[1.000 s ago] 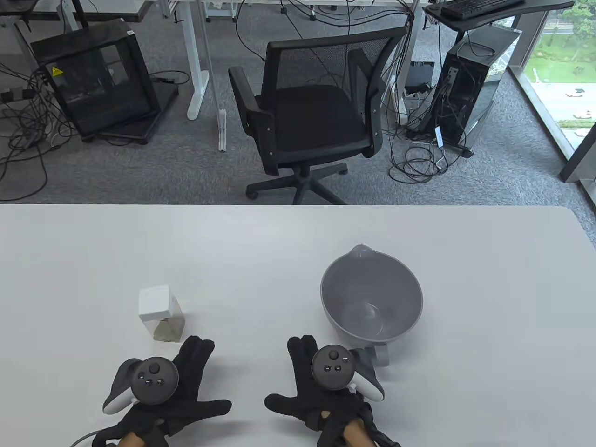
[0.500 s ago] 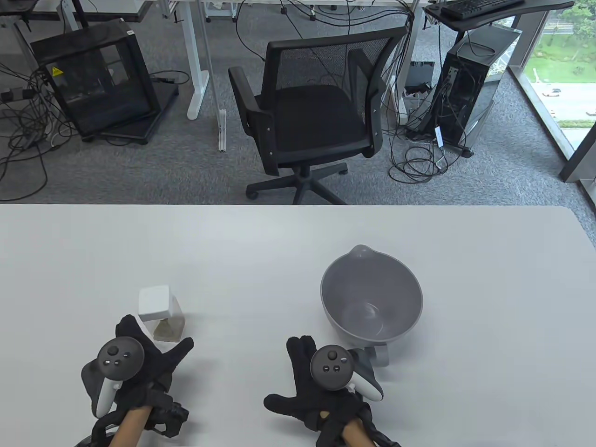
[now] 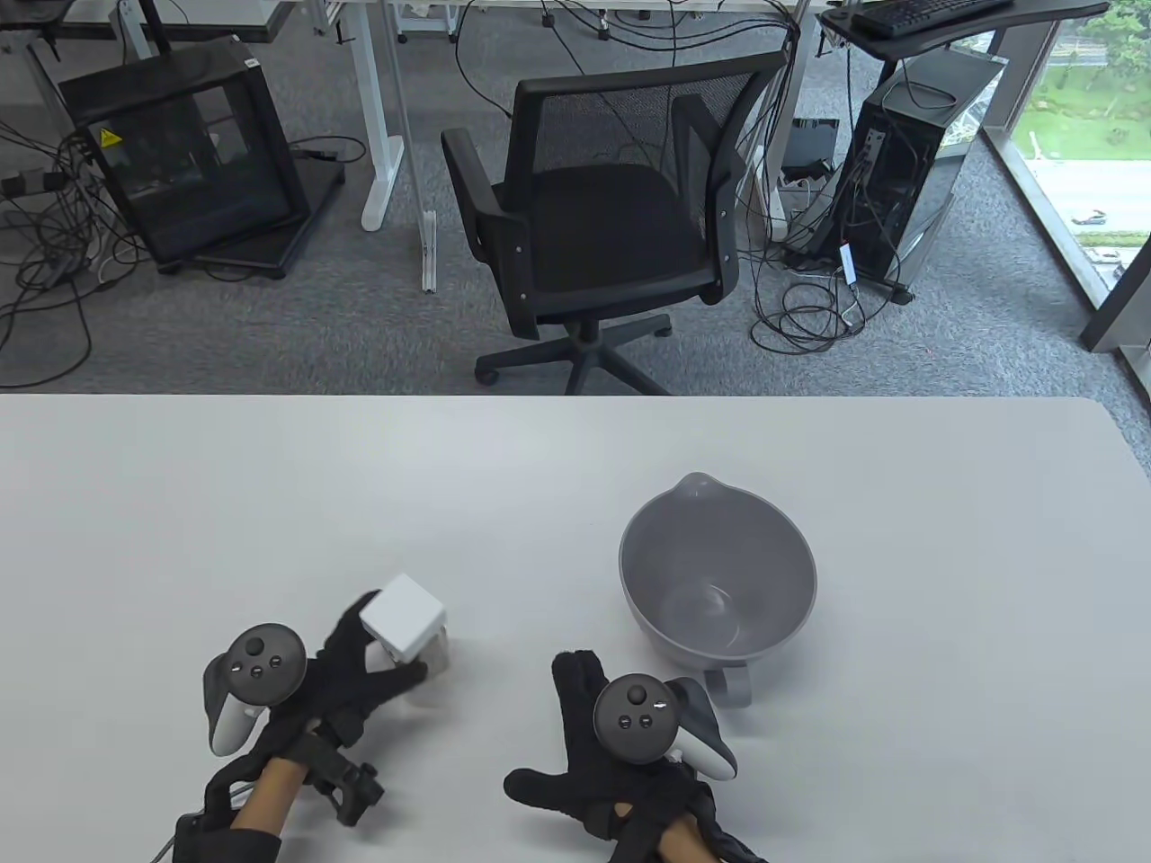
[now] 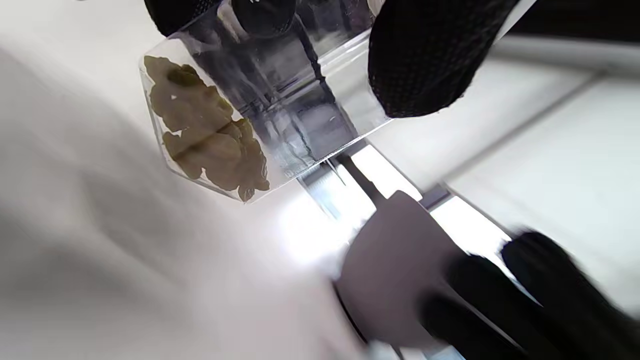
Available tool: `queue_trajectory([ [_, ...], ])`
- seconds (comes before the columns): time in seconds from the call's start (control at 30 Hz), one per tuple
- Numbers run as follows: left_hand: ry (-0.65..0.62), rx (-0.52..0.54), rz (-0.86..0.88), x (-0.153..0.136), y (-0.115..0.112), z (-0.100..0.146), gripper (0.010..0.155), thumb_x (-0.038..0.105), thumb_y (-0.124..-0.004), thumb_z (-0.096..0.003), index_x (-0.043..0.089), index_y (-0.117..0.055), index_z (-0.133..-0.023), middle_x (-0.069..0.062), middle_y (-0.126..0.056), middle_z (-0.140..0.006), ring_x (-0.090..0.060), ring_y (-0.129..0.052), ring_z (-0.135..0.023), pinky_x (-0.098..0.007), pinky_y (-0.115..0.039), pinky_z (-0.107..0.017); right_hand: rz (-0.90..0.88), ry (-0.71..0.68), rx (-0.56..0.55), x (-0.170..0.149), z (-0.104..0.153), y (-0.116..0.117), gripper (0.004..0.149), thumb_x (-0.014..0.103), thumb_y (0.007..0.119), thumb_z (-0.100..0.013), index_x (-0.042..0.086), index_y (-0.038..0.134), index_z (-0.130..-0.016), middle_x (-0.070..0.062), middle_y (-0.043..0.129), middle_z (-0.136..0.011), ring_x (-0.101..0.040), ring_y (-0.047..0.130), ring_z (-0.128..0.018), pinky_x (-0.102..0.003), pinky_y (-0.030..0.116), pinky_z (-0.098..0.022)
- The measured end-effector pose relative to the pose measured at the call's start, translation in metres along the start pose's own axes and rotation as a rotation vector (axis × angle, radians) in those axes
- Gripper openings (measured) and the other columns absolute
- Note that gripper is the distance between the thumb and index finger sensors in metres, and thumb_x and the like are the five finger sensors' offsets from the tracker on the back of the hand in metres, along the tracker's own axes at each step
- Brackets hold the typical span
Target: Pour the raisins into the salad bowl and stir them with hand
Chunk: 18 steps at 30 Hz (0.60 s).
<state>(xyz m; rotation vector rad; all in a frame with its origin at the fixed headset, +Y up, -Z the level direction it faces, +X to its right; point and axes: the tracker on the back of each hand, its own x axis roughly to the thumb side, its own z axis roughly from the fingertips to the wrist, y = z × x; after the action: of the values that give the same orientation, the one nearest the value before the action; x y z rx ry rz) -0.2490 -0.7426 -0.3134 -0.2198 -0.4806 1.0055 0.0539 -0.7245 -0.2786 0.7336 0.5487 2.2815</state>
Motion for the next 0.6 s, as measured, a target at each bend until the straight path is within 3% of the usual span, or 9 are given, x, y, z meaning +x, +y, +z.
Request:
queue_trajectory([
  [0.07,-0.050,-0.207,0.019,0.017,-0.027,0.007,0.092,0.046,-0.091,-0.0490,0.014,-0.031,-0.112,-0.019,-0.049,-0.116,-0.060,-0.063,-0.098,-0.083,-0.051,-0.063,-0.029,-0.055,-0.070,0.015,0.005,-0.003,0.112,0.065,0.064,-0.051,0.006,-0.023,-0.089,-0.032,-0.007,-0.103,-0.056,0.020,-0.097,-0.083,0.030,-0.057],
  [0.2,-0.055,-0.274,-0.101,0.030,-0.066,0.011,0.093,0.048,-0.093,-0.0473,0.013,-0.036,-0.111,-0.019,-0.056,-0.113,-0.057,-0.071,-0.094,-0.081,-0.058,-0.062,0.273,-0.070,-0.210,0.074,0.007,-0.005,0.105,0.070,0.058,-0.051,0.003,-0.007,-0.100,-0.032,0.033,-0.106,-0.048,0.060,-0.085,-0.064,0.057,-0.059],
  [0.27,-0.062,-0.218,-0.160,0.035,-0.071,0.009,0.094,0.049,-0.097,-0.0435,0.015,-0.040,-0.110,-0.017,-0.059,-0.111,-0.054,-0.076,-0.092,-0.078,-0.062,-0.062,0.465,0.069,-0.246,0.102,0.000,0.001,0.102,0.068,0.057,-0.053,0.001,-0.004,-0.100,-0.033,0.046,-0.104,-0.051,0.072,-0.076,-0.061,0.065,-0.055],
  [0.33,-0.062,-0.095,-0.141,0.041,-0.068,0.011,0.094,0.048,-0.101,-0.0389,0.014,-0.047,-0.108,-0.016,-0.067,-0.108,-0.052,-0.081,-0.089,-0.075,-0.065,-0.062,0.749,0.235,-0.142,0.123,-0.016,0.008,0.102,0.064,0.058,-0.055,0.000,-0.009,-0.098,-0.033,0.045,-0.103,-0.047,0.071,-0.077,-0.057,0.066,-0.056],
  [0.4,-0.057,-0.022,-0.148,0.039,-0.062,0.015,0.093,0.050,-0.103,-0.0355,0.014,-0.054,-0.106,-0.015,-0.073,-0.104,-0.048,-0.086,-0.086,-0.073,-0.067,-0.062,0.880,0.121,-0.174,0.139,-0.023,0.011,0.098,0.054,0.065,-0.054,-0.001,-0.002,-0.100,-0.025,0.055,-0.102,-0.044,0.076,-0.076,-0.056,0.069,-0.058],
  [0.47,-0.075,-0.055,-0.095,0.030,-0.054,0.017,0.093,0.049,-0.105,-0.0344,0.017,-0.055,-0.106,-0.011,-0.074,-0.106,-0.045,-0.085,-0.090,-0.075,-0.066,-0.061,0.832,-0.145,0.088,0.150,-0.027,0.012,0.095,0.035,0.079,-0.051,0.003,0.006,-0.103,-0.024,0.045,-0.108,-0.053,0.061,-0.088,-0.065,0.057,-0.065],
  [0.5,-0.077,-0.064,-0.072,0.029,-0.054,0.018,0.093,0.048,-0.105,-0.0348,0.017,-0.055,-0.106,-0.011,-0.074,-0.107,-0.046,-0.083,-0.091,-0.076,-0.065,-0.061,0.819,-0.187,0.131,0.154,-0.025,0.008,0.088,0.029,0.080,-0.051,0.008,0.014,-0.105,-0.018,0.044,-0.110,-0.054,0.056,-0.093,-0.066,0.053,-0.067],
  [0.57,-0.064,-0.063,-0.080,0.029,-0.052,0.020,0.092,0.049,-0.103,-0.0370,0.014,-0.054,-0.107,-0.013,-0.072,-0.107,-0.048,-0.084,-0.090,-0.077,-0.065,-0.061,0.683,-0.239,0.112,0.155,-0.023,-0.001,0.083,0.030,0.080,-0.051,0.013,0.019,-0.107,-0.015,0.045,-0.112,-0.048,0.048,-0.099,-0.068,0.043,-0.068],
  [0.6,-0.062,-0.064,-0.068,0.029,-0.053,0.019,0.092,0.048,-0.103,-0.0375,0.014,-0.053,-0.107,-0.014,-0.071,-0.108,-0.049,-0.082,-0.091,-0.078,-0.063,-0.062,0.542,-0.179,0.061,0.151,-0.024,-0.005,0.087,0.040,0.077,-0.053,0.012,0.015,-0.107,-0.021,0.033,-0.114,-0.053,0.040,-0.099,-0.072,0.037,-0.065],
])
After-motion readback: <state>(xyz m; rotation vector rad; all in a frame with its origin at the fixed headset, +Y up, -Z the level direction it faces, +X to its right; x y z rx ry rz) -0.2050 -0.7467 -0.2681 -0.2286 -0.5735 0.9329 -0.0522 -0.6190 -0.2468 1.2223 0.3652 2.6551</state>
